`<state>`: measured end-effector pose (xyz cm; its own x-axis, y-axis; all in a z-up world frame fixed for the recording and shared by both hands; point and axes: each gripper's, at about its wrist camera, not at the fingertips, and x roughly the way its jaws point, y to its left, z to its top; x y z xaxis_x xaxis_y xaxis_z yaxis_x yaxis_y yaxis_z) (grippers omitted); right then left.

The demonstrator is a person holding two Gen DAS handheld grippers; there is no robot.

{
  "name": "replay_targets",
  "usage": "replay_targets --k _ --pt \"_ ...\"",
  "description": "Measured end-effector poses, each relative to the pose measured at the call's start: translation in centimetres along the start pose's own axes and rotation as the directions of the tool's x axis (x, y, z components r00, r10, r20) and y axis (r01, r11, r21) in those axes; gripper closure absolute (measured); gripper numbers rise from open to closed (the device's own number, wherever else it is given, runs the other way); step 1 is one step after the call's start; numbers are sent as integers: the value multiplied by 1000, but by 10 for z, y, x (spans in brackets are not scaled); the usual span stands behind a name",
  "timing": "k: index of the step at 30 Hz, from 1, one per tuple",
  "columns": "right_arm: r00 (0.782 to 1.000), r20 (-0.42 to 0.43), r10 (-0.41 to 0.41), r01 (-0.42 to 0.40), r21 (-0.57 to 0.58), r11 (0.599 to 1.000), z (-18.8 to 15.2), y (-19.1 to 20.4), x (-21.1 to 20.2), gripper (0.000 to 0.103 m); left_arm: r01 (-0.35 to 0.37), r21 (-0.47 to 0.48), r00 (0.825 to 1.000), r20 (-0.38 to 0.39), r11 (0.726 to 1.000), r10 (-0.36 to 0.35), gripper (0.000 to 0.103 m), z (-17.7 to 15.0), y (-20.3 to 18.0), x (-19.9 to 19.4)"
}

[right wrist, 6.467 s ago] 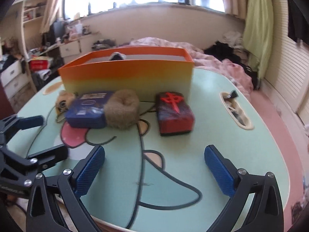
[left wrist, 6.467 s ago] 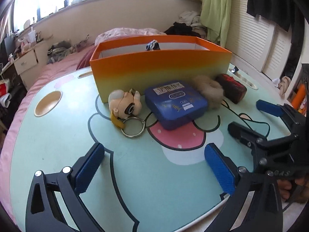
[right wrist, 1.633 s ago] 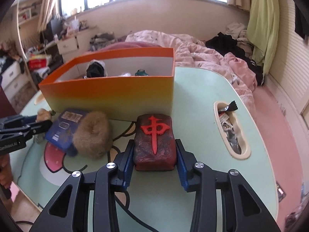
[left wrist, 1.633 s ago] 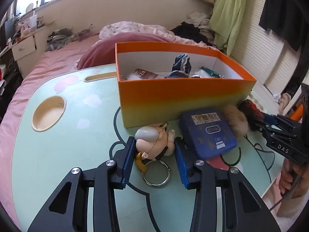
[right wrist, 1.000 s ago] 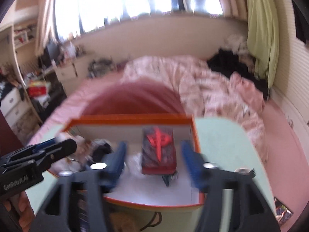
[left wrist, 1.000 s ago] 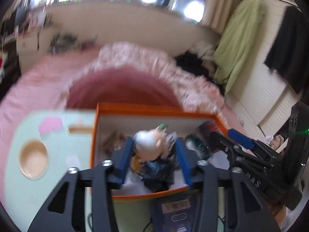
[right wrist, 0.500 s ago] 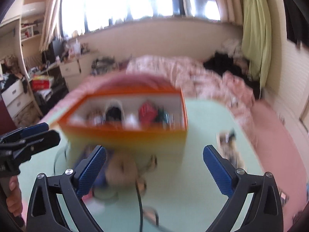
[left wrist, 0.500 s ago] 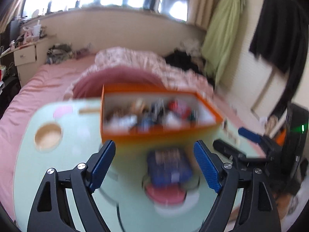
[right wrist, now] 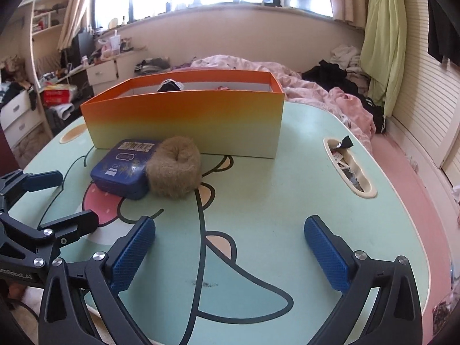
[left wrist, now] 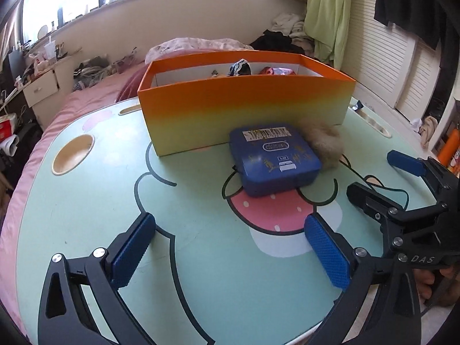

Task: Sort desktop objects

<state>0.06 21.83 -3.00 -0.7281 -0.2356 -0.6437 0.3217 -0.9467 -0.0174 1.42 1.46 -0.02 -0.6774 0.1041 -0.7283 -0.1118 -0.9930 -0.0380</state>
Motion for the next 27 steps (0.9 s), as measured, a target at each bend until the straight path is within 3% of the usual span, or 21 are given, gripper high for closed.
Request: replay_targets --k 27 --pt "1000 8 3 -3 -3 1000 -3 1 -1 0 7 6 1000 3 1000 -7 0 5 0 6"
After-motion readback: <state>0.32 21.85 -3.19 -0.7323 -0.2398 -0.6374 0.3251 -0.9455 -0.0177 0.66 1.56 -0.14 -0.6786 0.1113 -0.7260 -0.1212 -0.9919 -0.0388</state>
